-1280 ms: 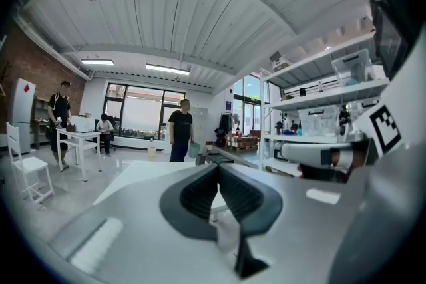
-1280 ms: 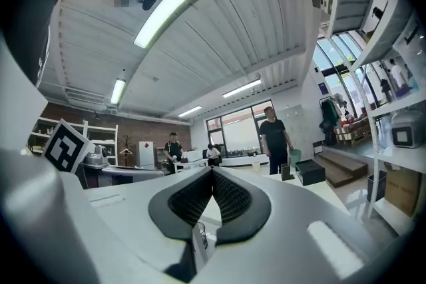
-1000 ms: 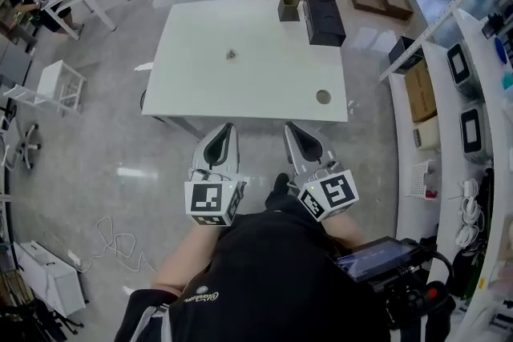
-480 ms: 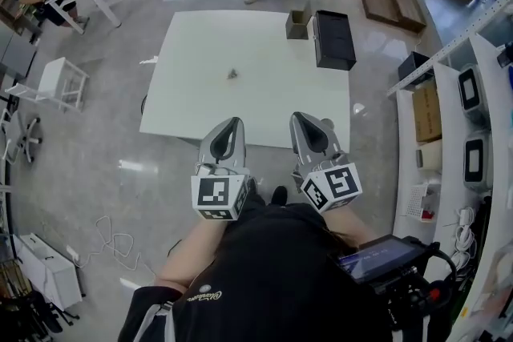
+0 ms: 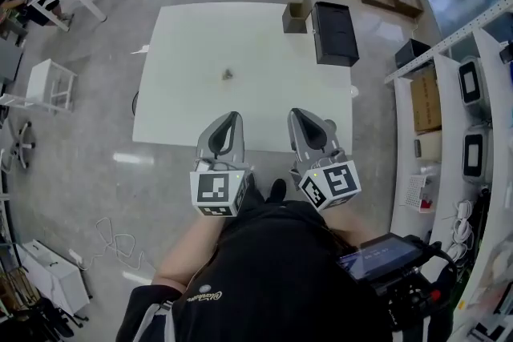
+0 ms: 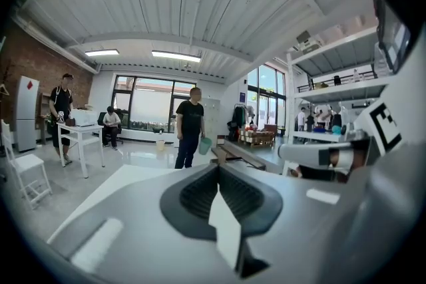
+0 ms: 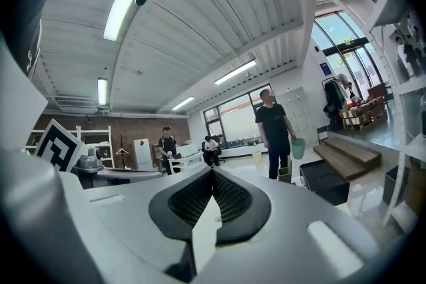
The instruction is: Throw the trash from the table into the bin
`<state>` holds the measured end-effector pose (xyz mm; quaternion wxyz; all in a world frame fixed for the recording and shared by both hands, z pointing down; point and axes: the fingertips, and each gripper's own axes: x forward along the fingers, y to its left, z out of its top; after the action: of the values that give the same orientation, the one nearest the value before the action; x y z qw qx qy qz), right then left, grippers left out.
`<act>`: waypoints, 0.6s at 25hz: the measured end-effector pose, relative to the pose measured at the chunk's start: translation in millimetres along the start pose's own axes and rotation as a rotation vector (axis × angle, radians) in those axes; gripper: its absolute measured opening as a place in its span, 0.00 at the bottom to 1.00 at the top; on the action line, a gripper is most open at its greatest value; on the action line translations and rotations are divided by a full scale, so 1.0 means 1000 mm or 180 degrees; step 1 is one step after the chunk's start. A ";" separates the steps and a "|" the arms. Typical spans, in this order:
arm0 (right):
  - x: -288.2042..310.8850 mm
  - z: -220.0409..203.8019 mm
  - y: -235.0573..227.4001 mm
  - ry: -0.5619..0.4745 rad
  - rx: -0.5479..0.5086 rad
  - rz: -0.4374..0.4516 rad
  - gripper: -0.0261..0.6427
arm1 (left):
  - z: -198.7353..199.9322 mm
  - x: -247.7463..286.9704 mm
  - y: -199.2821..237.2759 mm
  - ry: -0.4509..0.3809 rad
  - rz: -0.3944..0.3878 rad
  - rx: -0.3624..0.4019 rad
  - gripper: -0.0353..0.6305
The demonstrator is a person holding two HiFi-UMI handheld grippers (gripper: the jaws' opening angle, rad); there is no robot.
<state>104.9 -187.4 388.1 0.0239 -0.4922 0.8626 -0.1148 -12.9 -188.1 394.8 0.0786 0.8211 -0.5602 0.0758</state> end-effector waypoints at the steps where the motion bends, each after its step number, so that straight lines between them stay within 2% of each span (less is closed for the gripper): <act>1: 0.003 -0.003 -0.002 0.0027 0.0009 -0.0012 0.04 | -0.004 0.003 0.001 0.0036 -0.0005 -0.0011 0.07; 8: 0.035 -0.033 -0.023 0.0236 0.0092 -0.0074 0.04 | -0.045 0.042 0.019 0.0367 -0.0002 -0.0174 0.07; 12: 0.052 -0.040 -0.026 0.0282 0.0108 -0.0079 0.04 | -0.066 0.075 0.050 0.0509 0.0122 -0.0239 0.07; 15: 0.062 -0.044 -0.031 0.0321 0.0131 -0.0090 0.04 | -0.082 0.107 0.073 0.0621 0.0245 -0.0185 0.07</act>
<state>92.5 -248.1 442.6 -0.0111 -0.4973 0.8531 -0.1576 -45.5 -294.1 501.0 0.1536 0.7851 -0.5830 0.1420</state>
